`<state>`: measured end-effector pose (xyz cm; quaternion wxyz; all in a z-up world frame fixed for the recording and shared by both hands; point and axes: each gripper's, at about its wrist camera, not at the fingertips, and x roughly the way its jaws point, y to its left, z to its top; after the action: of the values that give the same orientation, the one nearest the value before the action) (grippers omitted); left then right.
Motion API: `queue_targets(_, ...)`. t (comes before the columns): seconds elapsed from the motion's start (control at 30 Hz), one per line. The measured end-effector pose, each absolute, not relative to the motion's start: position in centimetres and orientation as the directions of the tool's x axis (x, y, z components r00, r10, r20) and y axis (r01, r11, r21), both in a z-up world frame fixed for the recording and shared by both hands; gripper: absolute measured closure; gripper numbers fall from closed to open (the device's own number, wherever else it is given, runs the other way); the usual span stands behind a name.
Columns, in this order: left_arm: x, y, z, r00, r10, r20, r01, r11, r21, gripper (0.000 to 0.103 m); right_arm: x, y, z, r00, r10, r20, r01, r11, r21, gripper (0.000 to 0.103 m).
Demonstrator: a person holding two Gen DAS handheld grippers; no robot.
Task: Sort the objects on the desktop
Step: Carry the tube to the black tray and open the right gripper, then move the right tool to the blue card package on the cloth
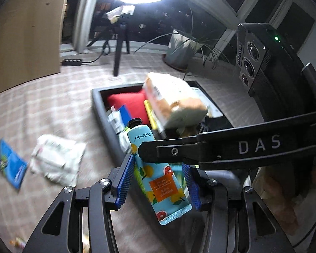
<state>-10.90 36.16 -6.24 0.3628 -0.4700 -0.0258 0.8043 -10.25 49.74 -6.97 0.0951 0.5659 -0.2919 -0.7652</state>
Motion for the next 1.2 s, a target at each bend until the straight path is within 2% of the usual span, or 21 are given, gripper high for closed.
queue_targets(0.37, -13.5, 39.7, -7.7, -0.256, 0.605, -0.754, -0.567, -0.726, -0.39, 0.052, -12.5, 52.8, -7.3, -0.324, -0.394, -0.86, -0.191, -0.863, 0.468, 0.079)
queue_targets(0.43, -13.5, 39.8, -7.8, -0.255, 0.598, -0.759, -0.576, -0.725, -0.378, 0.052, -12.5, 52.9, -6.7, -0.342, -0.358, -0.869, -0.196, -0.877, 0.438, 0.07)
queue_targets(0.53, -13.3, 39.6, -7.7, -0.265, 0.593, -0.76, -0.582, -0.727, -0.364, 0.052, -12.3, 52.8, -5.8, -0.366, -0.322, -0.873, -0.192, -0.892, 0.409, 0.067)
queue_targets(0.8, -13.0, 35.0, -6.5, -0.316, 0.559, -0.766, -0.539, -0.771, -0.34, 0.052, -11.9, 50.6, -4.1, -0.392, -0.295, -0.871, -0.148, -0.915, 0.376, 0.067)
queue_targets(0.9, -13.2, 32.6, -6.4, -0.341, 0.535, -0.773, -0.504, -0.798, -0.33, 0.05, -12.2, 49.4, -3.9, -0.393, -0.293, -0.872, -0.129, -0.921, 0.368, 0.061)
queue_targets(0.93, -13.4, 31.6, -6.4, -0.35, 0.523, -0.777, -0.488, -0.81, -0.325, 0.049, -12.3, 49.0, -3.9, -0.395, -0.291, -0.871, -0.123, -0.923, 0.364, 0.057)
queue_targets(1.0, -13.8, 29.6, -6.7, -0.364, 0.497, -0.788, -0.454, -0.833, -0.316, 0.045, -12.7, 48.1, -3.7, -0.401, -0.284, -0.871, -0.111, -0.928, 0.354, 0.056)
queue_targets(1.1, -14.3, 26.5, -7.0, -0.393, 0.45, -0.802, -0.403, -0.868, -0.29, 0.035, -13.5, 46.6, -3.7, -0.399, -0.283, -0.872, -0.094, -0.934, 0.346, 0.055)
queue_targets(1.2, -14.7, 23.6, -7.4, -0.42, 0.399, -0.815, -0.35, -0.9, -0.261, 0.025, -14.6, 44.5, -3.6, -0.395, -0.271, -0.878, -0.06, -0.946, 0.319, 0.049)
